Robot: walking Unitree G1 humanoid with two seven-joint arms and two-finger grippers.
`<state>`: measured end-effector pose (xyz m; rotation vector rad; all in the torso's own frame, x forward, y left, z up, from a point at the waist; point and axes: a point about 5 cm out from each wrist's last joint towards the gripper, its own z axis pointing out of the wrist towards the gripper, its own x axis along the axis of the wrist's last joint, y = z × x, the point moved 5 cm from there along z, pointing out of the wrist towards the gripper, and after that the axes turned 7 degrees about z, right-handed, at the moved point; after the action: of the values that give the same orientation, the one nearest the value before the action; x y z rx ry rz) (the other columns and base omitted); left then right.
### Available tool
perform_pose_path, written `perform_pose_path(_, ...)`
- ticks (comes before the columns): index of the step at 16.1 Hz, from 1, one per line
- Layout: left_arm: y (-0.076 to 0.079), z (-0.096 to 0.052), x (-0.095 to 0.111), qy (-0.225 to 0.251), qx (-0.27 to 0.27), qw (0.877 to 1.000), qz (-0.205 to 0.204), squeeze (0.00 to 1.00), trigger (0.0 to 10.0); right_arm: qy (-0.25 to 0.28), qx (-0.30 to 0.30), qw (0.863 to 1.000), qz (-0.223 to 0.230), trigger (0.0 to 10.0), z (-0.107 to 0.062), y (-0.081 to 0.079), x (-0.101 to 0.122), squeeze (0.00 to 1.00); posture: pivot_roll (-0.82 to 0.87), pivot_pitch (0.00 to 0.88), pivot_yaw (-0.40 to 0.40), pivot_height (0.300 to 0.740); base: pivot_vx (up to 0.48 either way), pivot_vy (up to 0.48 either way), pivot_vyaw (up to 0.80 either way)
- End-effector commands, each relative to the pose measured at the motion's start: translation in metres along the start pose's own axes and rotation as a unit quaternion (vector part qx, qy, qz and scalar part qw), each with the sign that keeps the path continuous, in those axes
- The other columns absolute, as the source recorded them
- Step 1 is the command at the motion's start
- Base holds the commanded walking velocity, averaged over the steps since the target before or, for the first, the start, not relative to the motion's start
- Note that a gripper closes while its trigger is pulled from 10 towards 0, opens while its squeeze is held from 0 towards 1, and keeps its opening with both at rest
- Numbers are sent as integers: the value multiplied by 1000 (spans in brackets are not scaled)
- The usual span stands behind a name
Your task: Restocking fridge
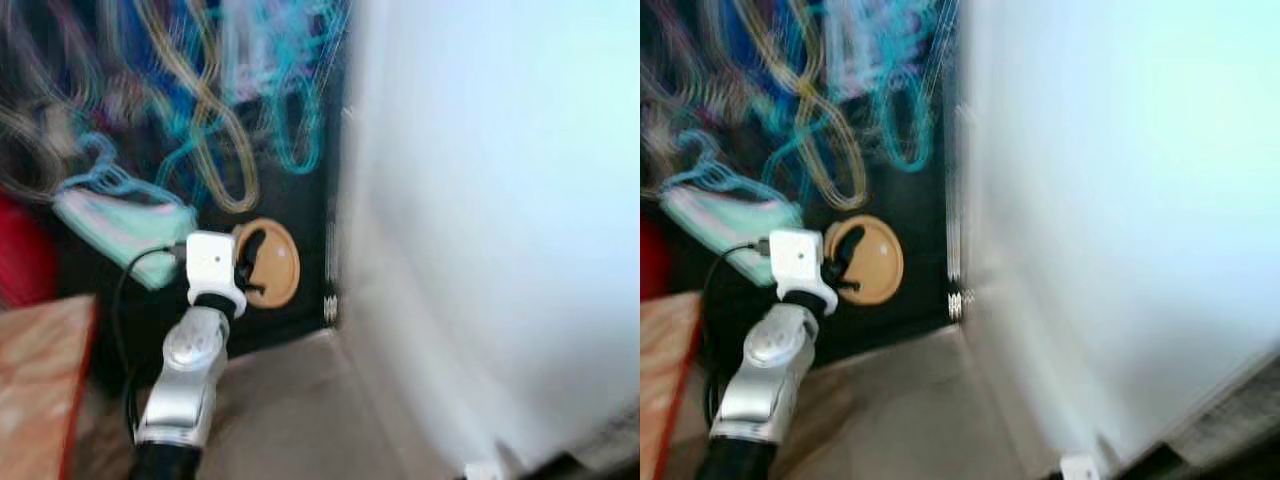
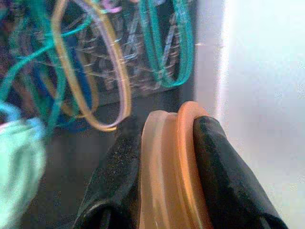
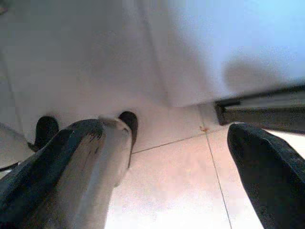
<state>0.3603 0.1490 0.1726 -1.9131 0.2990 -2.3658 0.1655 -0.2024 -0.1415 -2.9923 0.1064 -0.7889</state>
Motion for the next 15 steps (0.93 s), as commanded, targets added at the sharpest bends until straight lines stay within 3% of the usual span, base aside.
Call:
perform_pose_path(1, -8, 2, 4, 10, 10, 1000, 1, 0, 10000, -13, 14, 1000, 1, 10000, 0, -7, -6, 0, 23, 0, 18, 740, 0, 0, -800)
perform_pose_path(11, -9, 3, -2, 5, 12, 1000, -6, 0, 10000, -19, 26, 999, -2, 10000, 0, -11, -8, 0, 20, 0, 22, 740, 0, 0, -799)
perform_pose_path(13, -48, -13, -60, -83, 87, 992, -48, 0, 10000, -19, 31, 999, -3, 10000, 1, -13, -8, 0, 5, 0, 31, 740, 0, 0, -800)
perform_pose_path(14, -54, -16, -68, -95, 96, 990, -45, 0, 10000, -20, 31, 999, -3, 10000, 1, -13, -8, 0, 3, 0, 35, 740, 0, 0, -800)
perform_pose_path(15, -67, -26, -90, -133, 120, 983, -40, 0, 10000, -20, 32, 999, -2, 10000, 1, -14, -8, 0, 0, 0, 37, 740, 0, 0, -800)
